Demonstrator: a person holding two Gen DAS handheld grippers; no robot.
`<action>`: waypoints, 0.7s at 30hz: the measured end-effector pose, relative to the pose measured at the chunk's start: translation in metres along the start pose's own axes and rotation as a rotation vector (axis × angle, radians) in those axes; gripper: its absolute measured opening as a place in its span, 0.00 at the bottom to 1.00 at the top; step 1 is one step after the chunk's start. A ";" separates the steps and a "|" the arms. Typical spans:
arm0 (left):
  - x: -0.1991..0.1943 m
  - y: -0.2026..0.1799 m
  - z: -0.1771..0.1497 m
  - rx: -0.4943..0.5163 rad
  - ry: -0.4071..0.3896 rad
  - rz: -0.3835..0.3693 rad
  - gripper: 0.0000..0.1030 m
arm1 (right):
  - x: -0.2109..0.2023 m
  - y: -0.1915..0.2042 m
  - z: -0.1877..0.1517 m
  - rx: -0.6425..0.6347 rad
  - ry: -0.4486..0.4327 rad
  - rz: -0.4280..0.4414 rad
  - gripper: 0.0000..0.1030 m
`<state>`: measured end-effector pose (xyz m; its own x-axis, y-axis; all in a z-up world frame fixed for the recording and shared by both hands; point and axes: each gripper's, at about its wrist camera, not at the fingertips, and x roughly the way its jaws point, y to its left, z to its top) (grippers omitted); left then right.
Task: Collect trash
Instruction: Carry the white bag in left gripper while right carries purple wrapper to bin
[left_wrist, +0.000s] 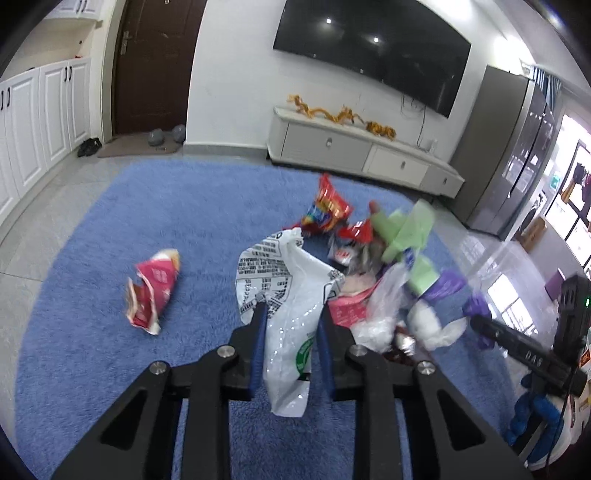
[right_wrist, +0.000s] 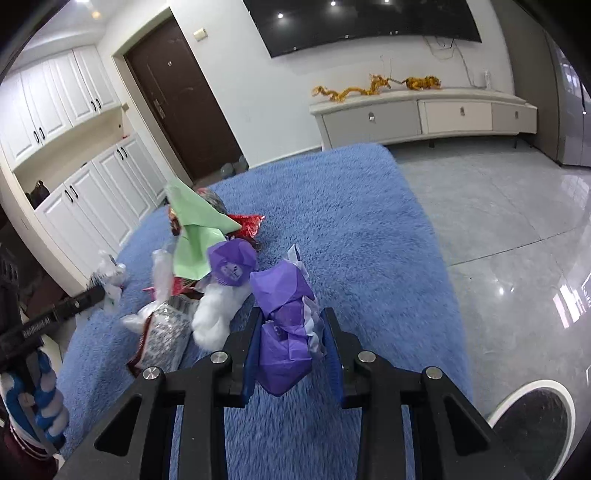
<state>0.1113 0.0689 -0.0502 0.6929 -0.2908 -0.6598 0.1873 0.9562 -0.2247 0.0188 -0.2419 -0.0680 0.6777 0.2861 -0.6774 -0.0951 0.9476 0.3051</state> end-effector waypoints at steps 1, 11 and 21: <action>-0.006 -0.004 0.002 0.005 -0.011 -0.007 0.23 | -0.007 -0.001 -0.002 0.004 -0.013 -0.002 0.28; -0.028 -0.143 0.007 0.214 -0.009 -0.292 0.23 | -0.093 -0.090 -0.048 0.248 -0.147 -0.199 0.28; 0.002 -0.317 -0.033 0.429 0.164 -0.521 0.23 | -0.156 -0.223 -0.114 0.518 -0.107 -0.448 0.28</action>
<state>0.0305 -0.2356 -0.0037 0.3302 -0.6846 -0.6498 0.7491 0.6089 -0.2609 -0.1483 -0.4818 -0.1067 0.6408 -0.1575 -0.7513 0.5531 0.7735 0.3096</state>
